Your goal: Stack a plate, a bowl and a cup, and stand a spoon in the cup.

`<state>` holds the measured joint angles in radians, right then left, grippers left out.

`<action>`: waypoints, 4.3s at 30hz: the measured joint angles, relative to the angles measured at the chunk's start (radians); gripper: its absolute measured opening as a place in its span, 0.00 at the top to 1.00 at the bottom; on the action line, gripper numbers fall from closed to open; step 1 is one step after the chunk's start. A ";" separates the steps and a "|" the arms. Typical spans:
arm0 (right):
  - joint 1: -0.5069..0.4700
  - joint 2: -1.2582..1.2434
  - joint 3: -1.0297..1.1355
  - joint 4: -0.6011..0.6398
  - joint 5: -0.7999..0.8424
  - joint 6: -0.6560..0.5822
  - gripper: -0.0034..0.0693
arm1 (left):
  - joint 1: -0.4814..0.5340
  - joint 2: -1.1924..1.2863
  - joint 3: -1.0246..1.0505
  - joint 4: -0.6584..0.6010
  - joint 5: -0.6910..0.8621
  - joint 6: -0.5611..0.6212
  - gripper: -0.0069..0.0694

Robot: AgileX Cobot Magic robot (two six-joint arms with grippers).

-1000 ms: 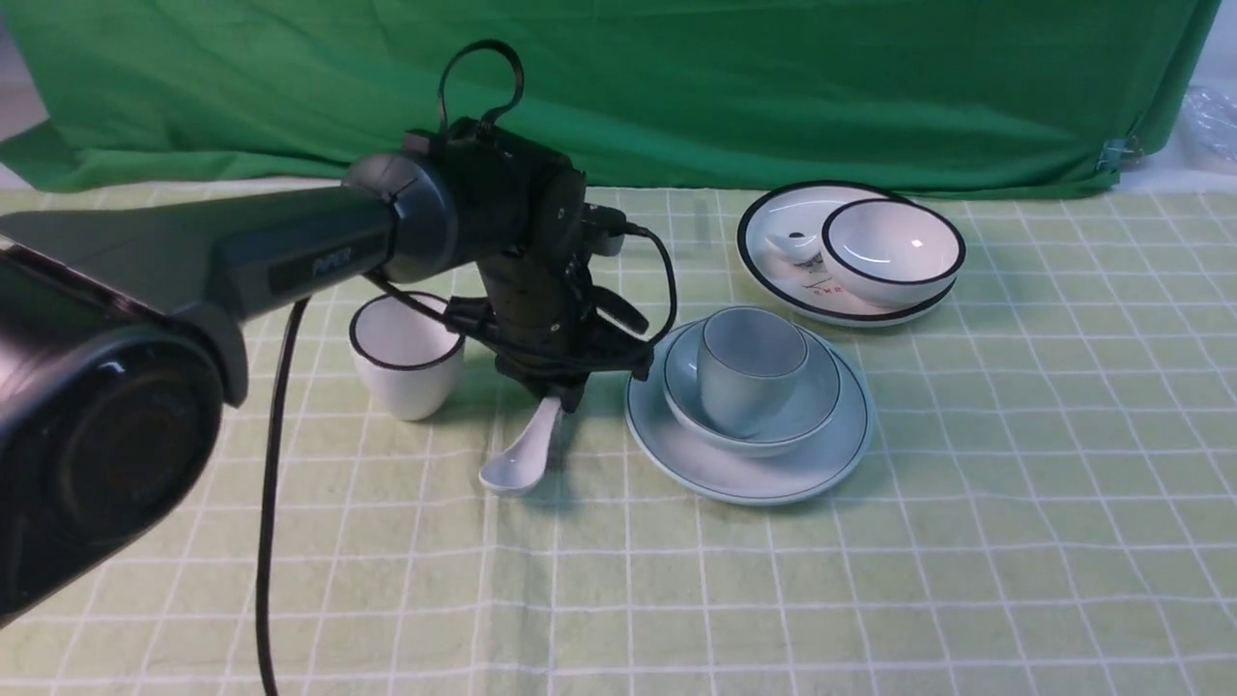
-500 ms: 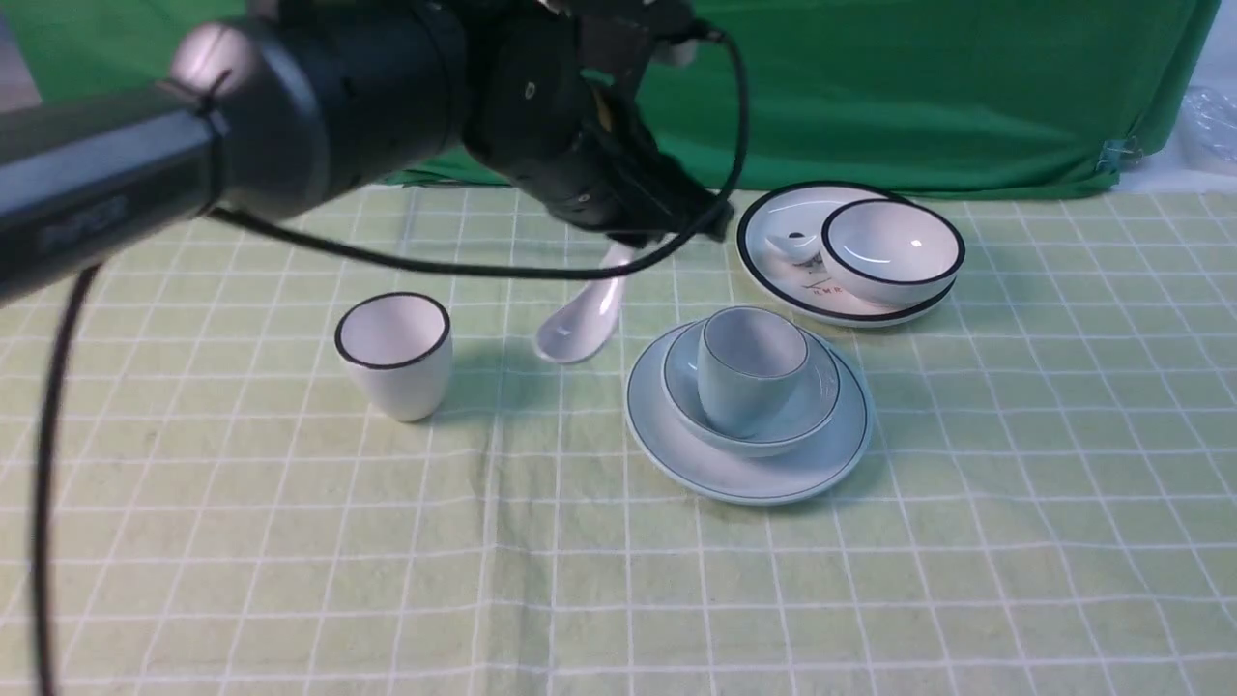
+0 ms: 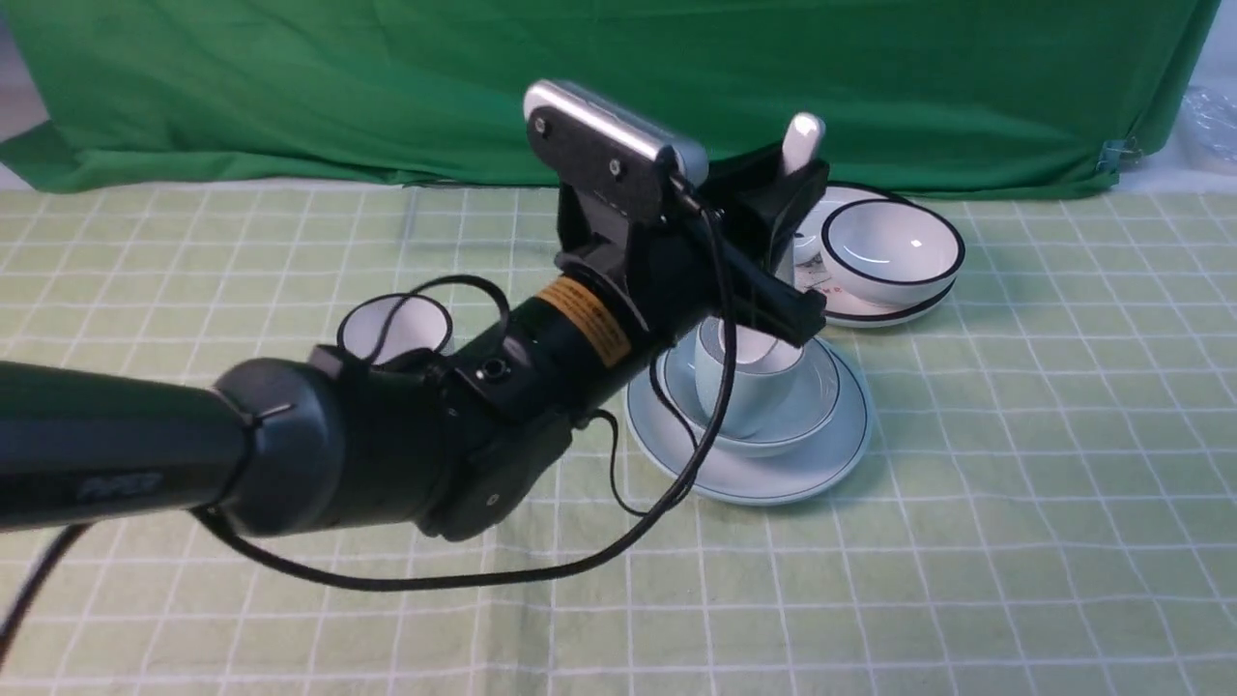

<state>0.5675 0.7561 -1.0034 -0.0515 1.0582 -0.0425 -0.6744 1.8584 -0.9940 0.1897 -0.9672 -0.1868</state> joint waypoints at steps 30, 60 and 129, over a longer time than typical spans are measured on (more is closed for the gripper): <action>0.000 0.000 0.000 0.000 0.011 0.000 0.83 | 0.041 0.224 -0.196 0.113 0.161 -0.022 0.42; 0.000 -0.049 0.051 0.001 0.007 0.190 0.91 | 0.041 -1.283 0.730 0.116 0.619 -0.049 0.90; -0.578 -0.755 1.009 0.292 -0.790 -0.264 0.84 | 0.564 -1.754 0.986 -0.314 0.839 0.239 0.90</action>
<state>-0.0105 0.0016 0.0057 0.2406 0.2685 -0.3061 -0.1103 0.1041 -0.0084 -0.1240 -0.1286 0.0524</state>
